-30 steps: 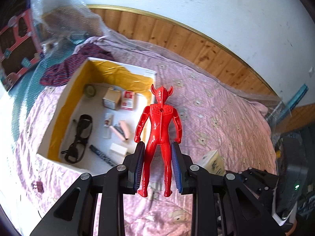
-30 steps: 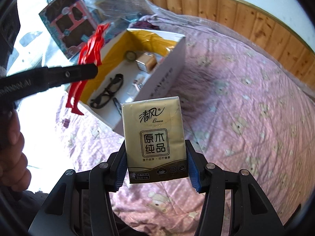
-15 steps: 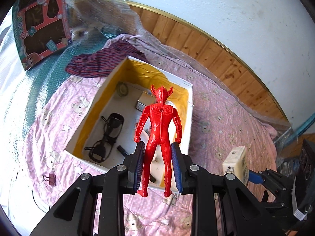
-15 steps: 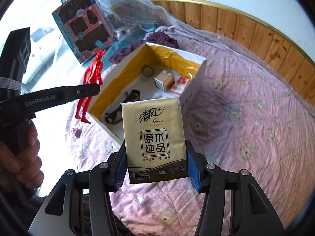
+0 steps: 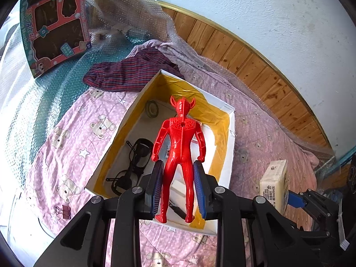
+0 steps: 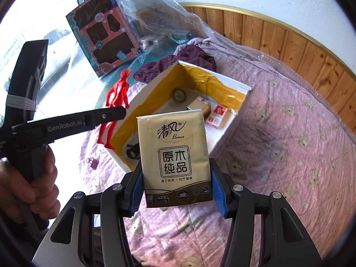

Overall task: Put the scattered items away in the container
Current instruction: 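Carry the red figurine and tissue pack over the white box with both tools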

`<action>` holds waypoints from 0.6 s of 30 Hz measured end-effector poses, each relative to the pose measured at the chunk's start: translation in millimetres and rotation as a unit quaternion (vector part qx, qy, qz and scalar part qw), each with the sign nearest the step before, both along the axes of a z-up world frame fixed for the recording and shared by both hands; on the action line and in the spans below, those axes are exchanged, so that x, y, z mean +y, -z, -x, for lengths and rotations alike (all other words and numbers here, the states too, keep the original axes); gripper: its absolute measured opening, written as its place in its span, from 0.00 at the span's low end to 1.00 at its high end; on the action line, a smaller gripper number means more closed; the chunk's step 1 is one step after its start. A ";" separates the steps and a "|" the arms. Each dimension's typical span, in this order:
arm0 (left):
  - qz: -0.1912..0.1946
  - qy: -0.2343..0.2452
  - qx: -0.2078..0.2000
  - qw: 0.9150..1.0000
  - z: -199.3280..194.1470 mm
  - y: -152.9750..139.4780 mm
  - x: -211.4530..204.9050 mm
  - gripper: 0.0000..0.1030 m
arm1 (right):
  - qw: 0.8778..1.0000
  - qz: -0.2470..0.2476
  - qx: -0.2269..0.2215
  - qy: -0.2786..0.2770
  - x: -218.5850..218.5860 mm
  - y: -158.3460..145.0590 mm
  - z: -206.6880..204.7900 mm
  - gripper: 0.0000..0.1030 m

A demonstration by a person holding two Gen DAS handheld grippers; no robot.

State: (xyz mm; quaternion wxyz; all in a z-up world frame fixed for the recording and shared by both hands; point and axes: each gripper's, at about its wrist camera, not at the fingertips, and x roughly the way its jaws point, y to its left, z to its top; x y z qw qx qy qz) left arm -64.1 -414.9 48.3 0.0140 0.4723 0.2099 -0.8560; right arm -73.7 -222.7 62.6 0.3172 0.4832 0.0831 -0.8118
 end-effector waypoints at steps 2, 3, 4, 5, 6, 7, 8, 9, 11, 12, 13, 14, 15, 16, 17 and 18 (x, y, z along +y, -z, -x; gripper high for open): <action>0.000 -0.001 -0.004 1.000 6.7 2.5 -2.0 0.27 | 1.000 0.002 0.000 -0.001 -3.6 -0.1 6.4 0.54; 0.000 -0.001 -0.005 1.000 10.2 3.6 -2.7 0.27 | 1.000 0.002 0.000 -0.001 -5.7 -0.4 9.9 0.54; 0.000 -0.001 -0.006 1.000 13.2 4.4 -3.5 0.27 | 1.000 0.002 0.001 -0.001 -8.1 -0.7 13.4 0.54; 0.001 -0.002 -0.007 1.000 16.7 5.3 -4.5 0.27 | 1.000 0.003 0.001 -0.001 -10.3 -1.0 17.5 0.54; 0.000 -0.002 -0.008 1.000 20.6 6.1 -5.6 0.27 | 1.000 0.003 0.002 -0.002 -11.9 -1.1 20.7 0.54; 0.000 -0.002 -0.008 1.000 24.4 6.8 -6.5 0.27 | 1.000 0.003 0.002 -0.002 -13.3 -0.9 23.9 0.54; 0.001 -0.002 -0.009 1.000 27.9 7.5 -7.2 0.27 | 1.000 0.003 0.002 -0.003 -15.1 -0.7 27.4 0.54; 0.001 -0.002 -0.011 1.000 32.0 8.6 -7.8 0.27 | 1.000 0.003 0.001 -0.003 -17.2 0.0 31.5 0.54; 0.003 -0.002 -0.015 1.000 39.7 11.6 -8.7 0.27 | 1.000 0.002 -0.003 -0.003 -21.0 2.2 40.5 0.54; 0.004 -0.002 -0.018 1.000 44.3 14.2 -9.0 0.27 | 1.000 0.002 -0.004 -0.004 -22.8 3.4 45.0 0.54; 0.004 -0.002 -0.023 1.000 48.8 17.3 -9.3 0.27 | 1.000 0.001 -0.006 -0.004 -24.9 5.0 49.8 0.54; 0.003 -0.002 -0.027 1.000 52.6 20.3 -9.7 0.27 | 1.000 0.001 -0.008 -0.004 -26.6 6.6 53.8 0.54; 0.003 -0.001 -0.032 0.999 56.6 23.8 -10.2 0.27 | 1.000 0.001 -0.010 -0.004 -27.9 8.2 57.8 0.54; 0.002 -0.001 -0.037 0.999 61.2 28.0 -10.8 0.27 | 1.000 0.001 -0.013 -0.004 -29.3 10.0 61.9 0.54; 0.000 -0.001 -0.042 0.999 65.6 31.9 -11.4 0.27 | 1.000 0.002 -0.015 -0.005 -31.2 11.7 66.1 0.54; -0.001 -0.001 -0.047 0.999 69.8 35.4 -12.1 0.27 | 1.000 0.001 -0.017 -0.005 -33.6 13.6 71.2 0.54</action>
